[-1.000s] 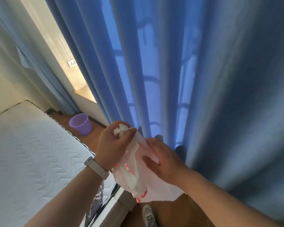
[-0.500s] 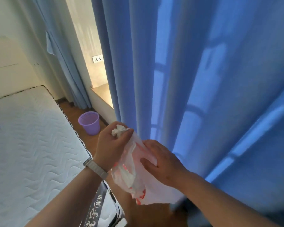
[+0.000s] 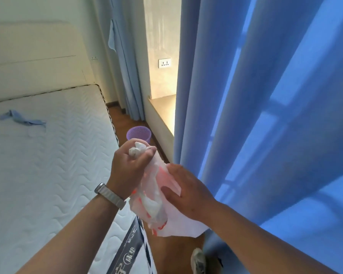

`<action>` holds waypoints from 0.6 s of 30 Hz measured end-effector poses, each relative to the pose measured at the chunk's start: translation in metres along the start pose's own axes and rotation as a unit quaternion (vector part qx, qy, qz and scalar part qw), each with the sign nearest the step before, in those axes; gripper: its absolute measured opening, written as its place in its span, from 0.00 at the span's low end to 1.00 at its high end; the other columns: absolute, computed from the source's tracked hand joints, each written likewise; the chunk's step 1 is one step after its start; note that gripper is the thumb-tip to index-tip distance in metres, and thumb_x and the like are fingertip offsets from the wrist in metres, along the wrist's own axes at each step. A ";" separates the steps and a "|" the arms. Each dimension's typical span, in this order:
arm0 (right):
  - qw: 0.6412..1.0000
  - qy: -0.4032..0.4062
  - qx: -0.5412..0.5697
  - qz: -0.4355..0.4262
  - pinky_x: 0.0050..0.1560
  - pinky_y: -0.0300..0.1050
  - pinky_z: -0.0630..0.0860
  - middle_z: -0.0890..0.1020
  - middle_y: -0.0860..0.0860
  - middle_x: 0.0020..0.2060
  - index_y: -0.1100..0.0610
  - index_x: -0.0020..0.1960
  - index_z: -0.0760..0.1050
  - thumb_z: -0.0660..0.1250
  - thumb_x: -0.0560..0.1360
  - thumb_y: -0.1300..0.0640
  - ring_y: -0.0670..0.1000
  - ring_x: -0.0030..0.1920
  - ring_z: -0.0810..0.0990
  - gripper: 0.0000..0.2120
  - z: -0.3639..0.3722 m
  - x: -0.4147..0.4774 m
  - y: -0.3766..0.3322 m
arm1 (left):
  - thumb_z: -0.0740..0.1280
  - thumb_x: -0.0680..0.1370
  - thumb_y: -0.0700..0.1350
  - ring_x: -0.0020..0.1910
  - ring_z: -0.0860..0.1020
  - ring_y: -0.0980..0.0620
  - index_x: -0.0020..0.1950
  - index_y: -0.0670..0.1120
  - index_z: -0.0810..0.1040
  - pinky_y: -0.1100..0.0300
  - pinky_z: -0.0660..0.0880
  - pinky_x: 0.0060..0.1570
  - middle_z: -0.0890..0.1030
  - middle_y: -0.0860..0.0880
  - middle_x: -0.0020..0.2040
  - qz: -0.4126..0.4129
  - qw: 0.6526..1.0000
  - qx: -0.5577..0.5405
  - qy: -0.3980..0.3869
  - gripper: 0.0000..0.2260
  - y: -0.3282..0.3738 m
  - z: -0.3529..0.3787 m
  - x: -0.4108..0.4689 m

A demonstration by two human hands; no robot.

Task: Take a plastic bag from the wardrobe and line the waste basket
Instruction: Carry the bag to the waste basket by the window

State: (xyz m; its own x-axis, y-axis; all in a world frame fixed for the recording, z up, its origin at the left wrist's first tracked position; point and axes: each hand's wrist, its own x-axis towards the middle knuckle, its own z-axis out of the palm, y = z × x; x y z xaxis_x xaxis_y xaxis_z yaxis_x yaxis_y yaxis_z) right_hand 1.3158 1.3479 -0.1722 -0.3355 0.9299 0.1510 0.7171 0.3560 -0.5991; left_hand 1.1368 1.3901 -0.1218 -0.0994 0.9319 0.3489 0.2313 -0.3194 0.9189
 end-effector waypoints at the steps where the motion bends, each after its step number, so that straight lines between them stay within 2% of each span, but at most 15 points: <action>1: 1.000 -0.010 0.002 -0.016 0.57 0.42 0.69 0.68 0.40 0.69 0.42 0.72 0.57 0.62 0.80 0.44 0.44 0.64 0.67 0.23 0.002 0.013 0.005 | 0.71 0.70 0.48 0.35 0.77 0.56 0.40 0.45 0.80 0.66 0.74 0.36 0.80 0.49 0.35 -0.008 1.000 0.000 0.012 0.07 -0.007 -0.002 0.007; 4: 0.998 -0.034 0.001 -0.058 0.59 0.39 0.67 0.67 0.41 0.71 0.45 0.74 0.60 0.62 0.80 0.43 0.44 0.65 0.67 0.25 0.007 0.057 0.026 | 0.72 0.71 0.47 0.34 0.77 0.54 0.38 0.47 0.79 0.60 0.75 0.36 0.80 0.52 0.33 -0.037 0.998 0.000 0.055 0.05 -0.027 -0.005 0.034; 6: 0.996 -0.043 0.010 -0.071 0.60 0.39 0.67 0.67 0.41 0.72 0.46 0.75 0.61 0.61 0.80 0.42 0.44 0.67 0.68 0.25 0.011 0.087 0.041 | 0.72 0.71 0.47 0.33 0.77 0.55 0.38 0.48 0.79 0.60 0.75 0.36 0.79 0.55 0.32 -0.045 0.996 0.009 0.082 0.05 -0.038 -0.003 0.054; 8: 0.994 -0.052 0.028 -0.087 0.61 0.41 0.70 0.69 0.42 0.72 0.46 0.75 0.63 0.61 0.80 0.42 0.45 0.67 0.70 0.25 0.011 0.116 0.054 | 0.72 0.70 0.47 0.32 0.76 0.56 0.38 0.47 0.78 0.63 0.75 0.36 0.79 0.55 0.32 -0.052 0.992 0.003 0.112 0.06 -0.045 0.005 0.075; 12: 0.989 -0.043 0.078 -0.119 0.58 0.44 0.77 0.73 0.41 0.67 0.47 0.72 0.66 0.64 0.79 0.45 0.45 0.63 0.74 0.23 0.000 0.170 0.078 | 0.73 0.67 0.53 0.31 0.76 0.54 0.38 0.46 0.78 0.61 0.75 0.34 0.78 0.54 0.31 -0.092 0.986 -0.018 0.140 0.11 -0.054 0.027 0.117; 15: 0.985 -0.044 0.102 -0.134 0.58 0.44 0.79 0.75 0.41 0.65 0.47 0.71 0.68 0.65 0.79 0.45 0.46 0.62 0.76 0.22 -0.006 0.205 0.098 | 0.74 0.68 0.50 0.30 0.75 0.53 0.38 0.45 0.78 0.59 0.75 0.33 0.77 0.53 0.30 -0.104 0.981 -0.003 0.162 0.10 -0.060 0.042 0.144; 18: 0.980 -0.045 0.120 -0.151 0.57 0.40 0.79 0.76 0.42 0.65 0.49 0.70 0.69 0.64 0.79 0.44 0.46 0.60 0.78 0.22 -0.009 0.232 0.113 | 0.72 0.69 0.46 0.29 0.74 0.56 0.38 0.43 0.77 0.62 0.74 0.31 0.77 0.55 0.29 -0.108 0.978 0.000 0.176 0.08 -0.062 0.053 0.164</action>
State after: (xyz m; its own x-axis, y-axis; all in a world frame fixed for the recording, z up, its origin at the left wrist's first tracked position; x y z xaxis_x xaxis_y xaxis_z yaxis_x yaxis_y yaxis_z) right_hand 1.3241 1.6050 -0.1975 -0.5706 0.7693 0.2875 0.4154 0.5723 -0.7070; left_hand 1.1569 1.5720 -0.1316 -0.4731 0.8606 0.1887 0.1678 -0.1223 0.9782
